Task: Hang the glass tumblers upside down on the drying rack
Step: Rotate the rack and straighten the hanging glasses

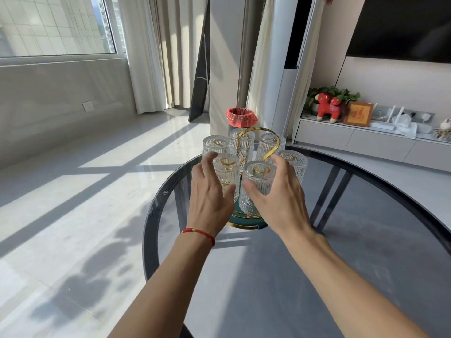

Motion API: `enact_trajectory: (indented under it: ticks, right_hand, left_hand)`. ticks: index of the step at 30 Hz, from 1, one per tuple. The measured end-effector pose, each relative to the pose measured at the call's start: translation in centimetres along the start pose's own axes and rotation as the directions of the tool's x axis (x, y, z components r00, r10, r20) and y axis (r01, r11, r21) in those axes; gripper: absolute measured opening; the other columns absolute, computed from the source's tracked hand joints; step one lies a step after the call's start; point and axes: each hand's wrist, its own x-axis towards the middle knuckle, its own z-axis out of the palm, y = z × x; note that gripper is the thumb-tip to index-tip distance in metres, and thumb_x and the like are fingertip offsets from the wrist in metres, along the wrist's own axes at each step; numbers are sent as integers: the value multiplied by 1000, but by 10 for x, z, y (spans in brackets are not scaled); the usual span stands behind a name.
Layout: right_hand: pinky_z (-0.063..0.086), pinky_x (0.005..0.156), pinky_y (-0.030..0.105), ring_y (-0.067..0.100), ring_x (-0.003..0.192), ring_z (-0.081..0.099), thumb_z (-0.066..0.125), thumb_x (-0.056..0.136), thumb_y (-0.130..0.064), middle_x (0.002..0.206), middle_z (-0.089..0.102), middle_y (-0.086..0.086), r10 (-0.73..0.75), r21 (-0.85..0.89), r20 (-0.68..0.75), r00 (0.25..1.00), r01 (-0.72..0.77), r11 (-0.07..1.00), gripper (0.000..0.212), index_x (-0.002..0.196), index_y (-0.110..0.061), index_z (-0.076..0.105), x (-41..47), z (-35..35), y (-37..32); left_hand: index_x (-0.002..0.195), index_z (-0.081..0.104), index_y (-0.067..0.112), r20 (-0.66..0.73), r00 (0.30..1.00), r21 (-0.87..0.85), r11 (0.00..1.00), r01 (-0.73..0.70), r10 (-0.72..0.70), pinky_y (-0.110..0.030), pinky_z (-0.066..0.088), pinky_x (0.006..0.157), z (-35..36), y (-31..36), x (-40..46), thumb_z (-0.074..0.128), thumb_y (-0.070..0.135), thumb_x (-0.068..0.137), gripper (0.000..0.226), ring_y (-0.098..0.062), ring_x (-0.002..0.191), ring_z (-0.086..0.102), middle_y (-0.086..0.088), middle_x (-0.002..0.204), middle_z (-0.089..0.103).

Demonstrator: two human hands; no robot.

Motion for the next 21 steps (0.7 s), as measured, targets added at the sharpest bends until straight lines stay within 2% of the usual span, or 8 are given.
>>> enact_trajectory:
  ticks: [4,7,10,12,16,21]
  right_hand:
    - [44,102,37,27,131,50,71,88,-51,142,53,11,3,-5,11,1000,-3,1000,80,150,-13,36,1,-2,0]
    - [45,99,36,25,129,50,70,88,-51,139,54,9,-4,-5,-9,1000,4,1000,76,147,-15,40,-1,-5,0]
    - [48,99,39,25,125,51,64,92,-46,137,58,6,-141,-103,-65,988,134,986,57,137,-12,57,-4,-10,3]
    - [47,102,43,26,127,51,59,94,-43,138,60,5,-220,-187,-25,975,212,959,49,131,-13,64,-5,-13,7]
    - [43,103,40,23,133,51,58,96,-40,141,62,2,-265,-243,32,964,264,933,45,136,-18,64,-8,-18,15]
    - [48,103,45,24,133,53,57,97,-35,142,63,3,-273,-246,60,960,279,928,45,138,-18,64,-10,-27,18]
  left_hand:
    - [146,32,13,-4,1000,-28,1000,-2,2,-26,37,105,-5,3,-2,73,17,83,76,-26,127,46,-12,137,46]
    - [143,40,8,-83,995,35,998,-48,51,-35,41,105,-11,9,-2,71,18,80,71,-29,123,47,-15,134,50]
    - [136,49,8,-117,982,126,983,-133,147,-42,43,106,-15,18,-4,66,17,78,62,-33,124,49,-15,134,53]
    - [128,56,8,-104,972,163,968,-193,212,-46,43,106,-15,24,-6,63,14,76,53,-34,125,50,-14,133,56]
    - [113,68,9,-45,950,205,933,-295,310,-49,43,109,-10,28,-10,63,7,76,38,-35,132,51,-12,132,64]
    - [111,74,11,29,927,191,909,-371,373,-47,45,110,-4,33,-15,63,2,78,36,-35,131,55,-7,119,73]
